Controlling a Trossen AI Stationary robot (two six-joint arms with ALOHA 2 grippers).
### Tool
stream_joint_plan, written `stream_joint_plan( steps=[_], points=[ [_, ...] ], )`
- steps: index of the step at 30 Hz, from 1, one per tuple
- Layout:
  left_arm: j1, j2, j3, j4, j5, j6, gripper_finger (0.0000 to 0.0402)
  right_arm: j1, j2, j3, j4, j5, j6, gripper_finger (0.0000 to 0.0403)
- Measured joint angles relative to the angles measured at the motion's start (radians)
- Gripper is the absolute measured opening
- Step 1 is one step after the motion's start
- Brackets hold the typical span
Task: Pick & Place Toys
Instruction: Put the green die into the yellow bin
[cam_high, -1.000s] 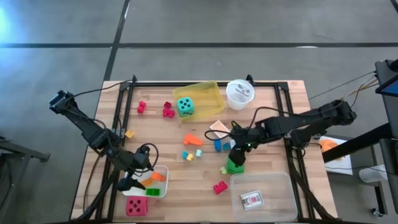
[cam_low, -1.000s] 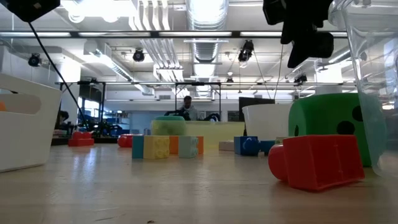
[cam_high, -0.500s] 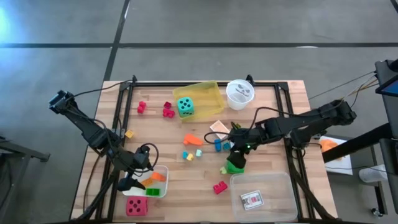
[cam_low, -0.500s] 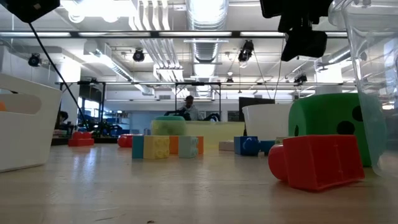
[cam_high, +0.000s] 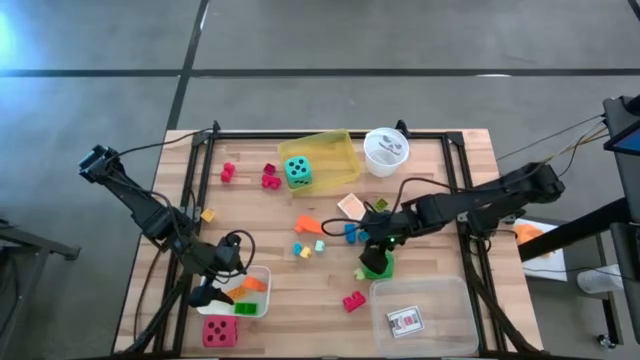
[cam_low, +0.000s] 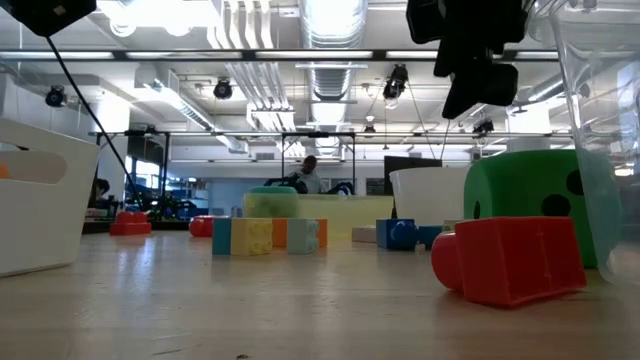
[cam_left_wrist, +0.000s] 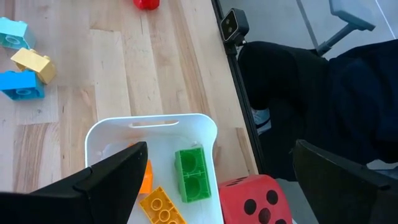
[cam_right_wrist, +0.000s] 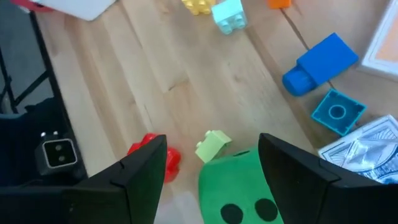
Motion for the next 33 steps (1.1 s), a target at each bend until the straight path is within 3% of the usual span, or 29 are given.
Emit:
stream_joint_plan(
  steps=[4, 8, 12, 23, 33],
  points=[
    [0.0, 0.0, 0.0, 0.0, 0.0, 0.0, 0.0386, 0.0, 0.019, 0.0, -0.041, 0.001, 0.029, 0.028],
    [0.0, 0.0, 0.0, 0.0, 0.0, 0.0, 0.0386, 0.0, 0.029, 0.0, -0.052, -0.016, 0.041, 0.0343],
    [0.0, 0.0, 0.0, 0.0, 0.0, 0.0, 0.0386, 0.0, 0.028, 0.0, -0.044, -0.15, 0.021, 0.0392],
    [0.0, 0.0, 0.0, 0.0, 0.0, 0.001, 0.0386, 0.005, 0.031, 0.0, -0.094, -0.147, -0.047, 0.0389],
    [0.0, 0.0, 0.0, 0.0, 0.0, 0.003, 0.0386, -0.009, 0.031, 0.0, -0.182, -0.071, -0.082, 0.0389]
  ],
)
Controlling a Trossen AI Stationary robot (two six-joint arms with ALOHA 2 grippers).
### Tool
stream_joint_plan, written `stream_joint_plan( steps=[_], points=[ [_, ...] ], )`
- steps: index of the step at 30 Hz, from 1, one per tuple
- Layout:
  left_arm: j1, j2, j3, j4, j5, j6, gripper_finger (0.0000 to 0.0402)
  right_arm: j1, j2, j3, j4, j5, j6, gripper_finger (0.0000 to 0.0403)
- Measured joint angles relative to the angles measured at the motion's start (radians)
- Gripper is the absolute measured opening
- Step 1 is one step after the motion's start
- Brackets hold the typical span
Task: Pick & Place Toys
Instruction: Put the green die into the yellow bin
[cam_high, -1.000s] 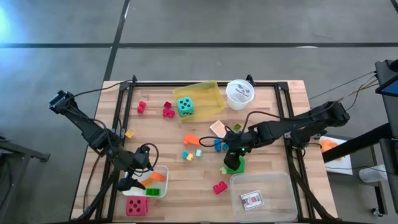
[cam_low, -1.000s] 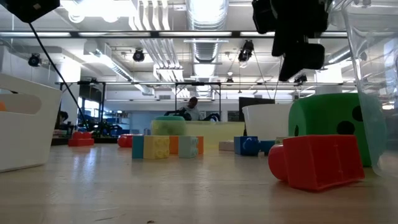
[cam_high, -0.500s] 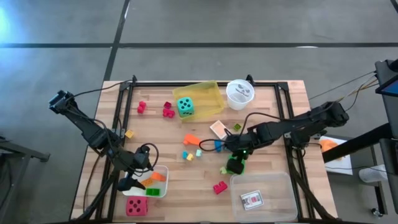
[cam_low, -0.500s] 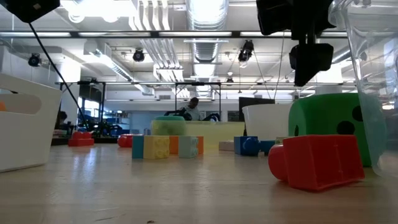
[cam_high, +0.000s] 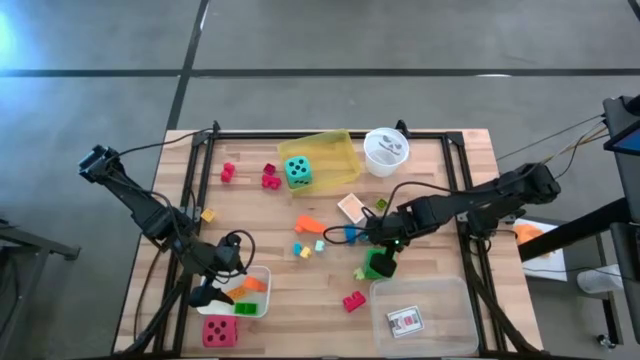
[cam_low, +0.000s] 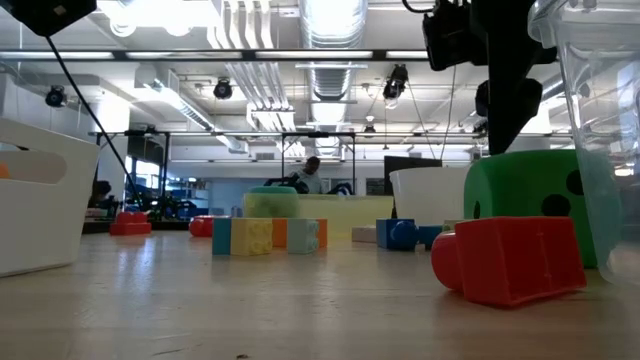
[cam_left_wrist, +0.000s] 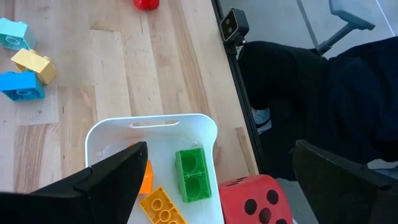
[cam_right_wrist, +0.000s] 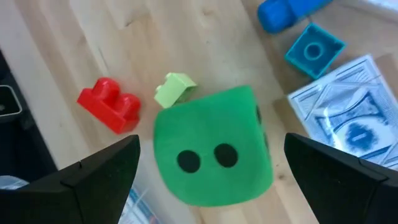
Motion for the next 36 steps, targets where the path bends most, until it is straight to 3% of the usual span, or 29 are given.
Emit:
stream_joint_plan(
  steps=[6, 23, 31, 36],
  points=[
    [0.0, 0.0, 0.0, 0.0, -0.004, 0.0, 0.0386, -0.042, 0.013, -0.003, -0.005, -0.001, -0.007, 0.0389],
    [0.0, 0.0, 0.0, 0.0, -0.004, 0.0, 0.0386, -0.067, 0.154, 0.0, -0.018, -0.133, -0.11, 0.0389],
    [0.0, 0.0, 0.0, 0.001, -0.007, -0.001, 0.0386, -0.069, 0.196, 0.0, 0.003, -0.233, -0.086, 0.0389],
    [0.0, 0.0, 0.0, 0.0, -0.007, -0.003, 0.0386, -0.069, 0.218, -0.001, 0.019, -0.244, -0.058, 0.0389]
  ],
)
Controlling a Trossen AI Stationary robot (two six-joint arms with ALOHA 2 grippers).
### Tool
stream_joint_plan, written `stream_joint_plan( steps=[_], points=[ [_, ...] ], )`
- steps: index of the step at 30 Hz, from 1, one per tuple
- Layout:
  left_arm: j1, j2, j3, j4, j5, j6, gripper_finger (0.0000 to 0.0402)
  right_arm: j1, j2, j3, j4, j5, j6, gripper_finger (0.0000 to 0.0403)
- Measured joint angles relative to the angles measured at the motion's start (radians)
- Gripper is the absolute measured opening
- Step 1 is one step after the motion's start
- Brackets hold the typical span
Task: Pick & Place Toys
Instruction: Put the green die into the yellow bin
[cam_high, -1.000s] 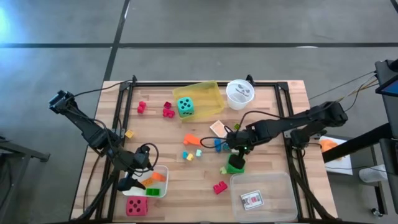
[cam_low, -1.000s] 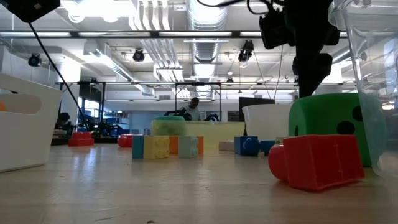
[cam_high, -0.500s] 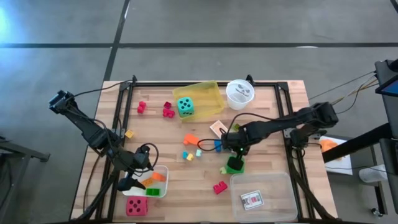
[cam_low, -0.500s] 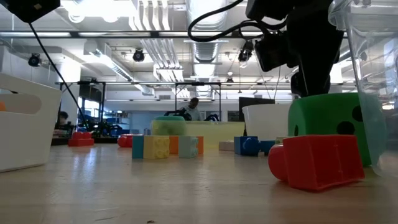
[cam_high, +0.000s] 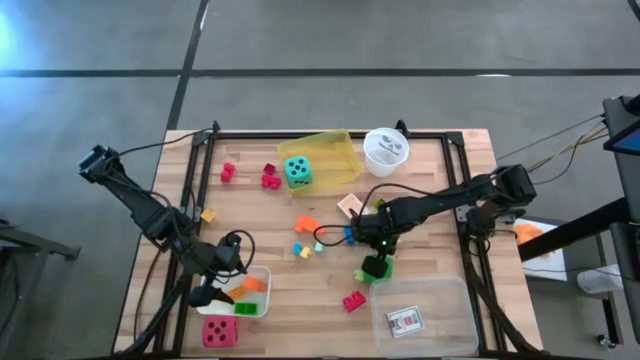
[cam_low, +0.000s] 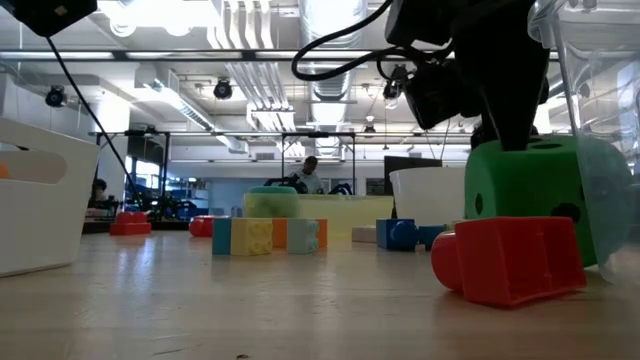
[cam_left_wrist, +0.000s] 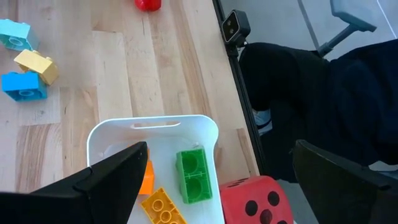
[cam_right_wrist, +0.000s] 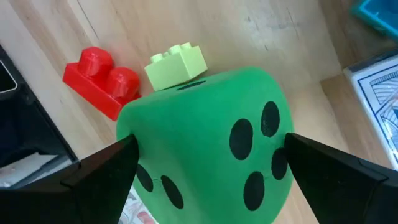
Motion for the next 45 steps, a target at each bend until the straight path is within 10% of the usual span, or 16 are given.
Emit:
stream_joint_plan(
  steps=[7, 18, 45],
  points=[
    [0.0, 0.0, 0.0, 0.0, 0.0, 0.0, 0.0386, 0.001, 0.0, -0.002, 0.01, -0.024, 0.006, 0.0373],
    [0.0, 0.0, 0.0, 0.0, 0.001, 0.0, 0.0386, 0.006, 0.001, -0.003, 0.013, -0.067, 0.053, 0.0192],
    [0.0, 0.0, 0.0, 0.0, 0.003, 0.003, 0.0386, 0.063, -0.003, 0.012, 0.02, 0.12, 0.451, 0.0162]
  ],
)
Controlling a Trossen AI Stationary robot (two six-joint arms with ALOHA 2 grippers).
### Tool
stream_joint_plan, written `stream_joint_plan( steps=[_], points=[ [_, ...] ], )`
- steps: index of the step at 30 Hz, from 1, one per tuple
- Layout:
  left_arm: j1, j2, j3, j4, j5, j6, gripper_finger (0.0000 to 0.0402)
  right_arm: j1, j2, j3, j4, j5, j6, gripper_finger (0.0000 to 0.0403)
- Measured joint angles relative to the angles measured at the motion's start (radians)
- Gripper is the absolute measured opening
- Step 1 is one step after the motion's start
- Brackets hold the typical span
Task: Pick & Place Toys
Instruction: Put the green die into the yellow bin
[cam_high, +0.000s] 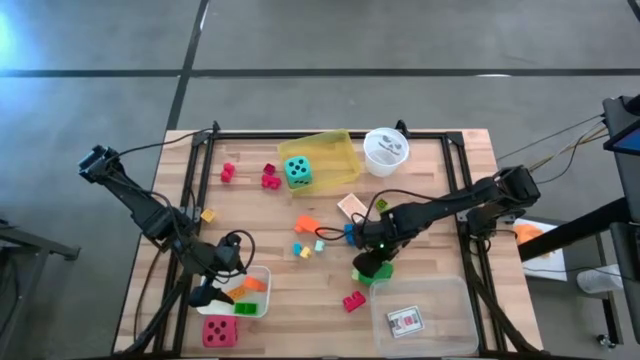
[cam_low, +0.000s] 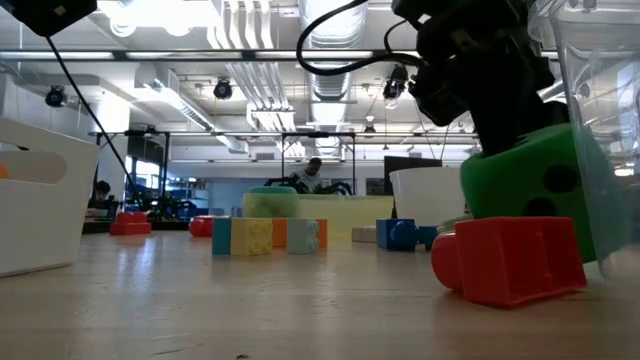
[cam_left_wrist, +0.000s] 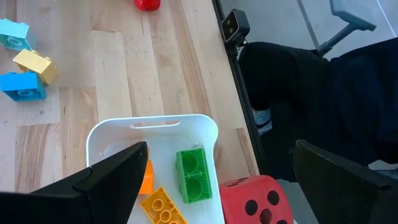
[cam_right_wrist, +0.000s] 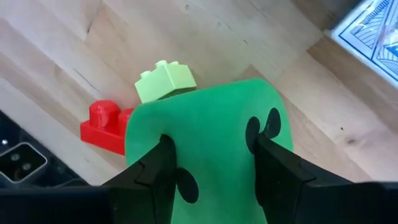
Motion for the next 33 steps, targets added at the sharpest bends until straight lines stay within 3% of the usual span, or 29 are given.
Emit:
stream_joint_plan(
  steps=[8, 24, 33],
  points=[
    [0.0, 0.0, 0.0, 0.0, 0.0, 0.0, 0.0386, 0.003, 0.005, 0.069, -0.066, 0.019, 0.003, 0.0156],
    [0.0, 0.0, 0.0, 0.0, 0.0, -0.003, 0.0386, 0.003, 0.008, 0.338, -0.412, 0.147, -0.028, 0.0139],
    [0.0, 0.0, 0.001, -0.001, 0.0, -0.003, 0.0386, 0.013, 0.006, 0.561, -0.517, 0.317, -0.048, 0.0137]
  ],
)
